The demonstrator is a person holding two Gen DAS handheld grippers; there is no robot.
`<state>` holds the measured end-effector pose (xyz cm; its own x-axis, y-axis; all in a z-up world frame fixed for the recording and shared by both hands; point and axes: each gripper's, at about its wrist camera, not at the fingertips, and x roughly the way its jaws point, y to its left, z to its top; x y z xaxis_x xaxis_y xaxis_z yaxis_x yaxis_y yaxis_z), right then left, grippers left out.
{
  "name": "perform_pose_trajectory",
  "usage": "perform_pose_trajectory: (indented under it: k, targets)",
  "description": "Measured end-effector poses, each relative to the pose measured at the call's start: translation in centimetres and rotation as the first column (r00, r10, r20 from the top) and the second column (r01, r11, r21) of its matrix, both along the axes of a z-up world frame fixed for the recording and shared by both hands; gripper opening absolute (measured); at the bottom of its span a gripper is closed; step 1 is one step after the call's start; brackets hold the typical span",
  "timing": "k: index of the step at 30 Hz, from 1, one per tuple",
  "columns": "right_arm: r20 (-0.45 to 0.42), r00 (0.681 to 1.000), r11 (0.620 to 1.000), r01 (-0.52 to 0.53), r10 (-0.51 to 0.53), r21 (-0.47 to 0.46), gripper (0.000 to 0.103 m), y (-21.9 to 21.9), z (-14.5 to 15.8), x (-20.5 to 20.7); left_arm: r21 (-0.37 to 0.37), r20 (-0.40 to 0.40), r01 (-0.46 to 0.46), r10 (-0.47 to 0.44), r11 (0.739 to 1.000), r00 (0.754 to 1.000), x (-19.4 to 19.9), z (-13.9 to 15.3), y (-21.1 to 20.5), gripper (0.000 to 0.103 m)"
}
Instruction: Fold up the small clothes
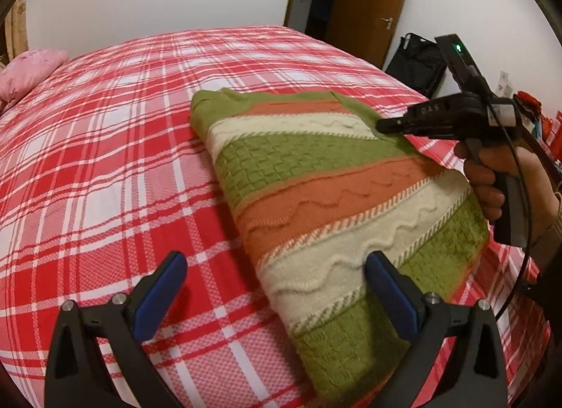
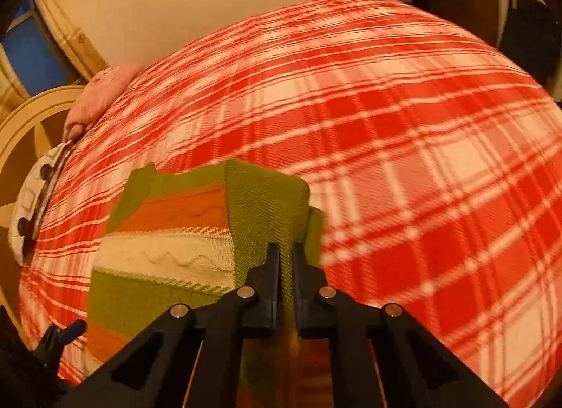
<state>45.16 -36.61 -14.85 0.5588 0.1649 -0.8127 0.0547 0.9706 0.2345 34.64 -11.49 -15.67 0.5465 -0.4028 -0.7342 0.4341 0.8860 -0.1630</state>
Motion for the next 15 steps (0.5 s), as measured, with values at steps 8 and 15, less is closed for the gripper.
perform_pose_trajectory:
  k: [8, 15]
  targets:
    - [0.031, 0.999, 0.998, -0.015, 0.013, 0.061, 0.059, -1.1, -0.4, 0.7, -0.005, -0.016, -0.004, 0.004, 1.0, 1.0, 0.3, -0.4, 0.3, 0.103]
    - [0.019, 1.0, 0.991, 0.01, -0.013, 0.137, 0.072, -2.9, -1.3, 3.0, -0.039, -0.054, -0.02, 0.018, 0.999, 0.998, 1.1, -0.9, 0.5, 0.103]
